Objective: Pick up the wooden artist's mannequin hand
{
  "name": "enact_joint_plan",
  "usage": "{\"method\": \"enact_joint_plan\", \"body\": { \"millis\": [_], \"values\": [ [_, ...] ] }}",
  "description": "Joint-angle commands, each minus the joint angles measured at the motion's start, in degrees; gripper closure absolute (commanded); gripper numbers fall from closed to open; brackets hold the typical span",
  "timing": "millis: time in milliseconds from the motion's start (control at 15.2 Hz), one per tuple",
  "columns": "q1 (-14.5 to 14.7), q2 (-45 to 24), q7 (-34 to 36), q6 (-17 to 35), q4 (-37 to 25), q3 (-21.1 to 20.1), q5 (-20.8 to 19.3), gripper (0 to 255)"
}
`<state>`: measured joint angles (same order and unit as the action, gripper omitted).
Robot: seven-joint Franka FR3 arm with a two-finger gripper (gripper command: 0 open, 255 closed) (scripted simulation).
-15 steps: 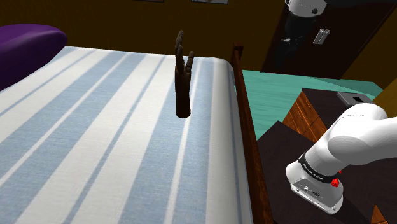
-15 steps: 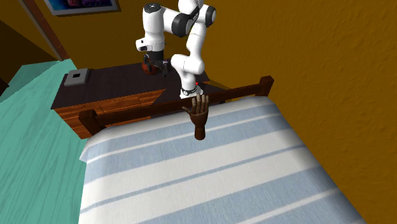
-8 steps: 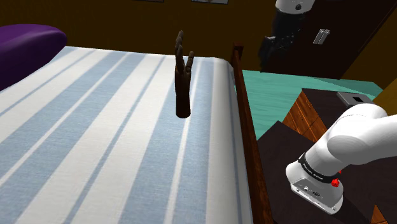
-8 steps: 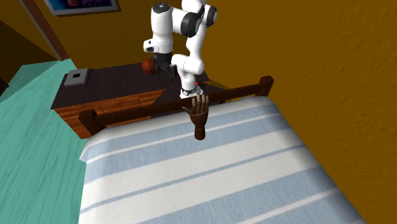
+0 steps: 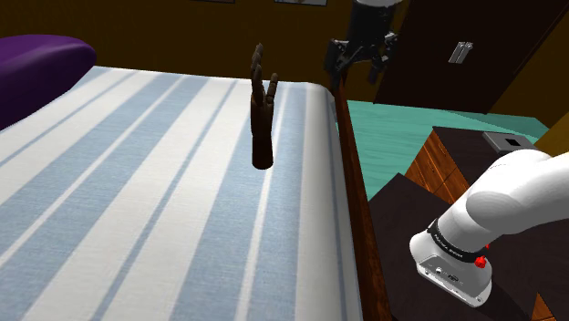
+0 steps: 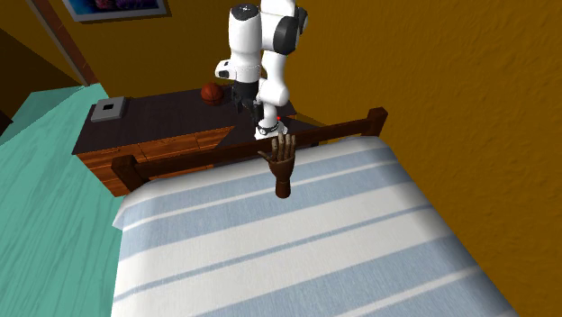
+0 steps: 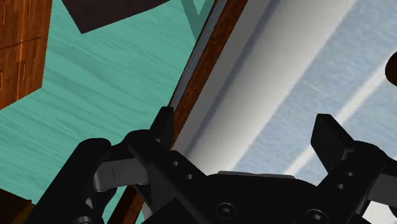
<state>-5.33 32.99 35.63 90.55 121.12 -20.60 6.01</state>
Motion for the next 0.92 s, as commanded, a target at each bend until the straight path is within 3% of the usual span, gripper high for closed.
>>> {"method": "enact_joint_plan", "body": {
  "millis": [0,396,792,858],
  "values": [
    [-1.11,-3.07,6.04,0.22,-3.45,-2.63,0.71,0],
    [-4.69,-15.11,23.92,0.09,-16.92,-10.75,-0.83,0],
    [-5.51,-31.34,43.4,-2.62,-34.7,-18.49,-9.02,0],
    [-5.29,-31.58,43.66,-2.69,-34.97,-18.4,-9.18,0]
  ]
}}
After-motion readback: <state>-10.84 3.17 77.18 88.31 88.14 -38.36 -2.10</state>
